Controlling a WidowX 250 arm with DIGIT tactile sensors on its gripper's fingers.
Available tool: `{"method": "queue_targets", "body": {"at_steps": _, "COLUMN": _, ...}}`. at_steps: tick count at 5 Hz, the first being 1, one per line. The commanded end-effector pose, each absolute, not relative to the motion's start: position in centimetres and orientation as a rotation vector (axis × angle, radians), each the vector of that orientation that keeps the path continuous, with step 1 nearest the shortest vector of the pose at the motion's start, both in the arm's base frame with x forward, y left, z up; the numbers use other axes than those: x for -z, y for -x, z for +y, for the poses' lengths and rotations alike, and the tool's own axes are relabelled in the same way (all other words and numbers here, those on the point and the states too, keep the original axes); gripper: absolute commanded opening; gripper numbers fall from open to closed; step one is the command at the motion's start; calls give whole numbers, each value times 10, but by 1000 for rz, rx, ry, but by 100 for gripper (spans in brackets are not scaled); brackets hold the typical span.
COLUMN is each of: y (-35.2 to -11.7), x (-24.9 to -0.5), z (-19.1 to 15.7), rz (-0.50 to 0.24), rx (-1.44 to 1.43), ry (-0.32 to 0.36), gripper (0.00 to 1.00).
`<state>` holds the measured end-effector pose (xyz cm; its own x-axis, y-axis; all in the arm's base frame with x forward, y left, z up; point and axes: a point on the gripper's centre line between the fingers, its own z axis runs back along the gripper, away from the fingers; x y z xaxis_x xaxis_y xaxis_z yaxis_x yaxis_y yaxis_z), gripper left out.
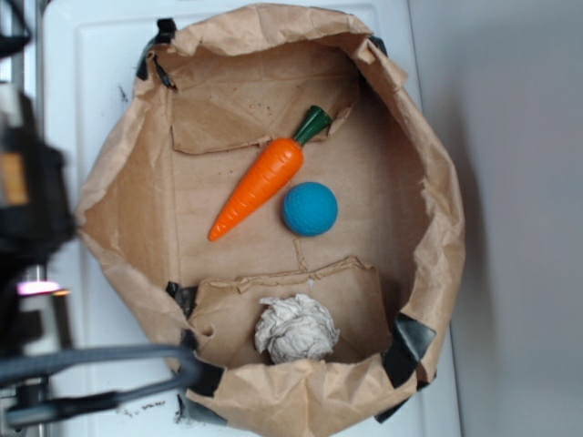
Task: Grab the blue ball.
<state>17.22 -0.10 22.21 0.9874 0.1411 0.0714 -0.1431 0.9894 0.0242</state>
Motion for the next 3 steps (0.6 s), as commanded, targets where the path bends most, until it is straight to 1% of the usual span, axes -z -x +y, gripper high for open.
{"method": "queue_targets", "body": {"at_steps": 1, "y": -234, "x": -205, "z": 16, "rz": -200, "rx": 162, "ry": 18, "gripper": 100}}
{"method": "queue_targets", "body": {"at_steps": 2, "y": -264, "x": -195, "z": 21, "rz": -197, "rx": 271, "ry": 73, "gripper": 100}}
{"method": "queue_targets", "body": {"at_steps": 3, "y": -264, "x": -195, "z": 21, "rz": -197, "rx": 271, "ry": 73, "gripper": 100}}
